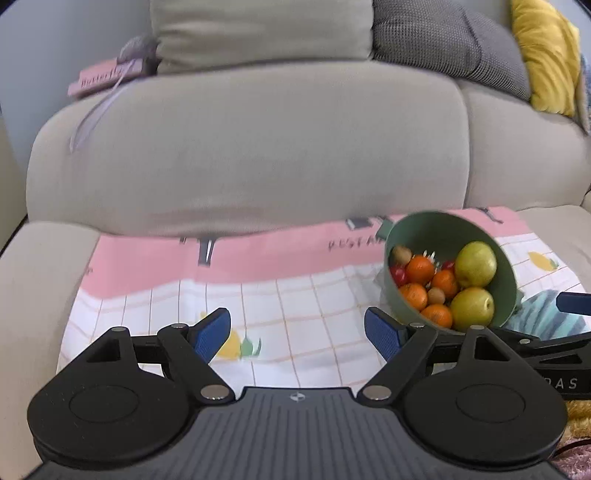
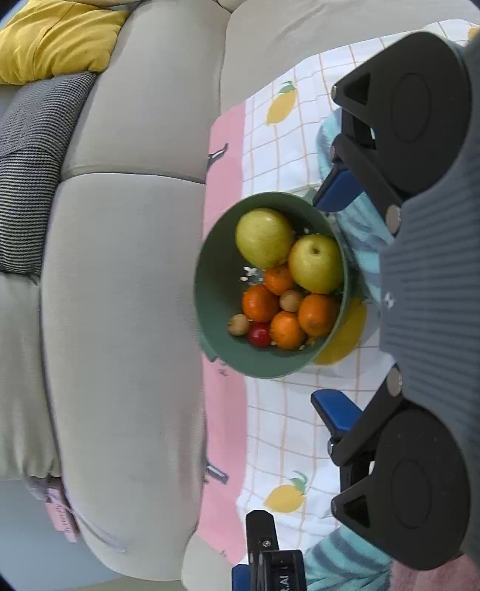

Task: Organize fruits

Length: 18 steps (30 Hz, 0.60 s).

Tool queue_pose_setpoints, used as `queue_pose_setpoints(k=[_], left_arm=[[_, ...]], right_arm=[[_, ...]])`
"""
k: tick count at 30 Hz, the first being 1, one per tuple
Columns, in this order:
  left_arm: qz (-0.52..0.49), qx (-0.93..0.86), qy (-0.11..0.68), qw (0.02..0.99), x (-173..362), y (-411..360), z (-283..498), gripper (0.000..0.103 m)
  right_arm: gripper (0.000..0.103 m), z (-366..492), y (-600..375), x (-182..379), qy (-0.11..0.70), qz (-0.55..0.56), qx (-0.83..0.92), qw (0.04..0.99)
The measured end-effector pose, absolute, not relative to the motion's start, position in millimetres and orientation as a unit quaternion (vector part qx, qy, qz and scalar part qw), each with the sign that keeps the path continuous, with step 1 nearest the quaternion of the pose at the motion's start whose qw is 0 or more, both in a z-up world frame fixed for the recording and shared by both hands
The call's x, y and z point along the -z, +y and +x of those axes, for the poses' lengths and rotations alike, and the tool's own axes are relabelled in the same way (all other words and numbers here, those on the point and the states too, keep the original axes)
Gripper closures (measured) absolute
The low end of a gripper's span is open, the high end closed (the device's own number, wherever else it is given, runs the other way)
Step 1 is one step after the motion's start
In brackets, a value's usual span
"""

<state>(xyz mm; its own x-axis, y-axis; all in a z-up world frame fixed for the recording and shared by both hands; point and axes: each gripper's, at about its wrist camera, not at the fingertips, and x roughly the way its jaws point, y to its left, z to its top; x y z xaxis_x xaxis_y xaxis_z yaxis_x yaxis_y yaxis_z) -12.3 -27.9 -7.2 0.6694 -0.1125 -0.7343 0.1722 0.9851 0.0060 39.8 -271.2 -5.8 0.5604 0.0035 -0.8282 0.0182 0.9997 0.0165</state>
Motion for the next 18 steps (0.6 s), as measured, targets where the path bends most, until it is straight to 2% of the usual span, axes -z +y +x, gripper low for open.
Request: queue_pose_setpoints(k=[18], left_arm=[[0.068,0.061,0.409,0.908,16.5,-32.4,-20.5,0.007]], right_arm=[[0.004,37.1,-268.0,10.0,0.462,0.013,-0.011,0.887]])
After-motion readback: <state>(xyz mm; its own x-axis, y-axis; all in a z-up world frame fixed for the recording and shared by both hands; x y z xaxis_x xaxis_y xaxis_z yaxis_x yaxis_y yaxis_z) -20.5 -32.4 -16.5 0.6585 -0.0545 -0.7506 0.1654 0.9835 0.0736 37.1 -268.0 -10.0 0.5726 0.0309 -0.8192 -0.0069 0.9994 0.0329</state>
